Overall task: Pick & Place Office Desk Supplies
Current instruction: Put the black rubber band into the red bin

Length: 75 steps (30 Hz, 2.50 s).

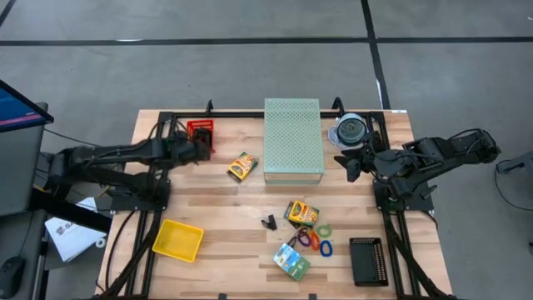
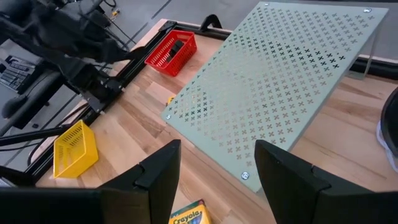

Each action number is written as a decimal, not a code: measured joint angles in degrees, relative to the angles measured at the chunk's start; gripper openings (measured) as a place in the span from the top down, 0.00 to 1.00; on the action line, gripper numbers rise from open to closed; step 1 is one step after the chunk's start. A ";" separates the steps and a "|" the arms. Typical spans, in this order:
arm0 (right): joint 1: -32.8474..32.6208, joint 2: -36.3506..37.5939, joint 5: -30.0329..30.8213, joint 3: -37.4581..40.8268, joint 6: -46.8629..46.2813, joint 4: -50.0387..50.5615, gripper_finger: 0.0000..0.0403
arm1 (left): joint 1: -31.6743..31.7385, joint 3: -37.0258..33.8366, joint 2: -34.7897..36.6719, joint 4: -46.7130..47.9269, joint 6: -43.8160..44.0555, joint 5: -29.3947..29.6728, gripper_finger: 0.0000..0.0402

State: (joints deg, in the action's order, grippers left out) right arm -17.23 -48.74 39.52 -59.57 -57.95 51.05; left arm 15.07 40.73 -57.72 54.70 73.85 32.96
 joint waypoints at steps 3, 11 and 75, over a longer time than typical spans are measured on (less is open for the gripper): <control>0.00 0.01 0.82 0.00 -0.06 0.14 0.50 | 6.81 -2.76 -0.01 -6.44 -6.13 -4.25 0.99; 0.00 0.01 0.89 0.00 -1.04 0.20 0.50 | 19.54 -9.91 -0.08 -20.43 -9.70 -11.79 0.92; 0.00 -0.03 0.80 0.00 -2.97 1.39 0.50 | -29.17 -8.94 -31.81 -77.86 -66.67 -29.33 0.41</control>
State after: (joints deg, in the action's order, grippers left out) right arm -17.23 -48.77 40.32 -59.57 -60.93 52.43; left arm -14.11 31.79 -89.53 -23.16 7.18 3.63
